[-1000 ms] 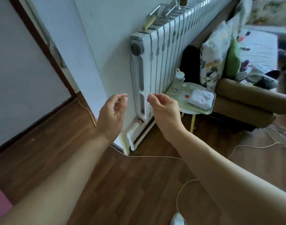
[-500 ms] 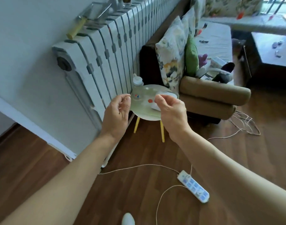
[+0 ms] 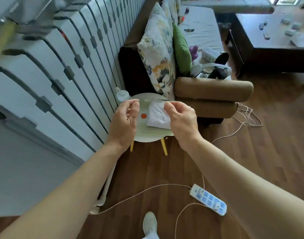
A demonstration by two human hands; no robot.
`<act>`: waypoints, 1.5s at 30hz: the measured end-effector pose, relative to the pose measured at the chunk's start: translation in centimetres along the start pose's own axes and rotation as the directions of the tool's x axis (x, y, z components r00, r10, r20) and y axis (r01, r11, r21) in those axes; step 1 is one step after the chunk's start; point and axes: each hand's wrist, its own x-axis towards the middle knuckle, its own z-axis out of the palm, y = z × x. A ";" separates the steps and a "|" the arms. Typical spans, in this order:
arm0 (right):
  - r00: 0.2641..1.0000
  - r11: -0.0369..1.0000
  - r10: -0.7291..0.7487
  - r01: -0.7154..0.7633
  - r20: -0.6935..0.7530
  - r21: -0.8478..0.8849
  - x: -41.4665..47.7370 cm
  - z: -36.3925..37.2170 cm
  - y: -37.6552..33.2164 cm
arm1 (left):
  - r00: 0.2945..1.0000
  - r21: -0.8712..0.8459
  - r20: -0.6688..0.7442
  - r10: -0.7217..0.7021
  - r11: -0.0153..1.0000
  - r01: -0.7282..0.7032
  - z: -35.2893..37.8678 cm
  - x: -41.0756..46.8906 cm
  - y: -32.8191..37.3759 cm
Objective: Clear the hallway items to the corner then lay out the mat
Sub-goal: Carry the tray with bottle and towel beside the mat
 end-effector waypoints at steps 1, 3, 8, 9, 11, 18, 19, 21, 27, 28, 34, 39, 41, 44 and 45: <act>1.000 1.000 0.012 -0.012 -0.012 -0.003 1.2 0.3 0.5 | 1.000 0.003 0.014 -0.010 1.000 0.010 0.4 1.1 -0.9; 0.999 0.999 0.033 -0.033 -0.016 -0.012 3.0 0.6 1.6 | 0.999 0.008 0.024 -0.040 0.999 0.040 1.1 2.6 -2.4; 0.995 0.994 0.100 -0.100 -0.006 -0.044 8.3 1.3 5.5 | 0.991 0.024 0.073 -0.115 0.993 0.113 4.6 5.7 -6.7; 0.993 0.992 0.116 -0.116 -0.004 -0.048 9.4 1.5 6.5 | 0.988 0.023 0.079 -0.132 0.991 0.131 5.5 6.3 -7.8; 0.990 0.988 0.138 -0.137 0.008 -0.067 11.5 1.9 8.7 | 0.985 0.027 0.074 -0.153 0.988 0.151 7.3 7.5 -9.9; 0.983 0.971 0.180 -0.172 0.031 -0.168 19.3 3.3 18.2 | 0.974 0.158 0.031 -0.222 0.964 0.215 13.2 10.9 -19.8; 0.981 0.967 0.190 -0.182 0.029 -0.178 20.1 3.5 19.4 | 0.971 0.179 0.013 -0.239 0.956 0.233 13.7 11.1 -21.1; 0.977 0.959 0.211 -0.202 0.023 -0.197 21.7 4.1 22.0 | 0.963 0.220 -0.029 -0.270 0.938 0.269 14.6 11.5 -24.1; 0.965 0.942 0.259 -0.262 -0.039 -0.212 24.6 6.4 27.2 | 0.931 0.219 -0.047 -0.363 0.905 0.364 16.6 12.2 -31.1; 0.964 0.939 0.262 -0.267 -0.051 -0.215 24.9 6.9 27.7 | 0.926 0.224 -0.054 -0.373 0.900 0.375 16.7 12.2 -32.1; 0.959 0.909 0.260 -0.283 -0.113 -0.306 25.5 8.8 29.8 | 0.921 0.328 -0.083 -0.382 0.862 0.387 16.1 12.5 -36.2; 0.958 0.807 0.153 -0.262 -0.241 -0.530 25.2 9.8 31.4 | 0.885 0.517 -0.168 -0.433 0.726 0.454 14.6 13.0 -38.5; 0.947 0.715 0.115 -0.288 -0.299 -0.637 25.2 9.7 32.1 | 0.856 0.547 -0.214 -0.471 0.668 0.505 14.2 13.2 -39.1; 0.927 0.626 0.126 -0.351 -0.354 -0.696 25.4 9.5 33.2 | 0.811 0.586 -0.191 -0.553 0.598 0.546 13.9 13.7 -40.4; 0.919 0.595 0.158 -0.380 -0.361 -0.708 25.5 9.5 33.6 | 0.796 0.592 -0.172 -0.580 0.585 0.555 13.8 13.9 -40.7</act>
